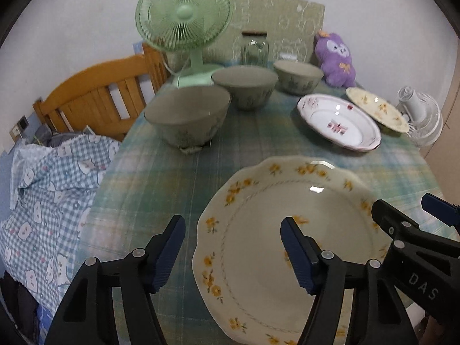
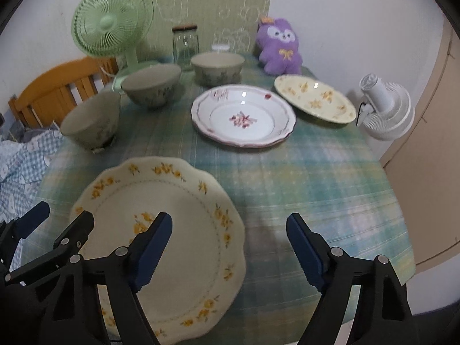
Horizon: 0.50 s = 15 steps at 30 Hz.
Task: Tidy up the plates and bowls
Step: 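Close both grippers on the large yellow-flower plate's rim and lift it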
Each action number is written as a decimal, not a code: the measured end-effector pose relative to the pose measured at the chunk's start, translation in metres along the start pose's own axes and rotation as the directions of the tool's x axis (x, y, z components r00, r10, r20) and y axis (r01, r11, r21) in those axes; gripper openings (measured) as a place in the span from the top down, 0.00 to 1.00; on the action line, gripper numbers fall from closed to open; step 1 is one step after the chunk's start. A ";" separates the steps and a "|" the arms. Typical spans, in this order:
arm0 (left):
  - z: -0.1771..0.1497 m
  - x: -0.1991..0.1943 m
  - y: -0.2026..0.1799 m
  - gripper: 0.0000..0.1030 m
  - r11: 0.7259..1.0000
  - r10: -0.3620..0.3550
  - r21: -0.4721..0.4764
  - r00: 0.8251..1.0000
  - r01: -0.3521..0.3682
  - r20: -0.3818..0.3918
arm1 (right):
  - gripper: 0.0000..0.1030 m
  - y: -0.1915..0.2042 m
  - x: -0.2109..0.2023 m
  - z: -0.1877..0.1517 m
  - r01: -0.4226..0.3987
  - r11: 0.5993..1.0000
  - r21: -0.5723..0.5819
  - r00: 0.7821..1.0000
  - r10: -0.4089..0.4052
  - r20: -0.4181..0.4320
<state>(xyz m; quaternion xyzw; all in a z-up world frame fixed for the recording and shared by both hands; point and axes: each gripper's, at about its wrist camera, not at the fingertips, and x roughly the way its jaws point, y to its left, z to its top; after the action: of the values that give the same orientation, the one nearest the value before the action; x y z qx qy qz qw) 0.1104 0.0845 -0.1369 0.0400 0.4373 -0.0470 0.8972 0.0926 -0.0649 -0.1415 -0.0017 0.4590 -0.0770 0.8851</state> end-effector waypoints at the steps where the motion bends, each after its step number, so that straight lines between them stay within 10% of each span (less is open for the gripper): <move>1: -0.001 0.004 0.001 0.32 1.000 0.001 -0.001 1.000 -0.001 -0.009 | 0.20 0.000 0.004 0.000 0.001 1.000 0.001 1.000 -0.001 -0.007; 15: -0.002 0.045 0.013 0.47 0.998 -0.045 -0.036 0.994 0.042 -0.099 | 0.36 0.013 0.050 -0.005 -0.007 1.000 0.009 0.992 0.009 -0.126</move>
<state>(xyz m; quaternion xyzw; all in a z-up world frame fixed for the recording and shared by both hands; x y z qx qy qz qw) 0.1380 0.0950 -0.1737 0.0176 0.4832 -0.0571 0.8735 0.1191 -0.0591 -0.1862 0.0090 0.5137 -0.0754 0.8546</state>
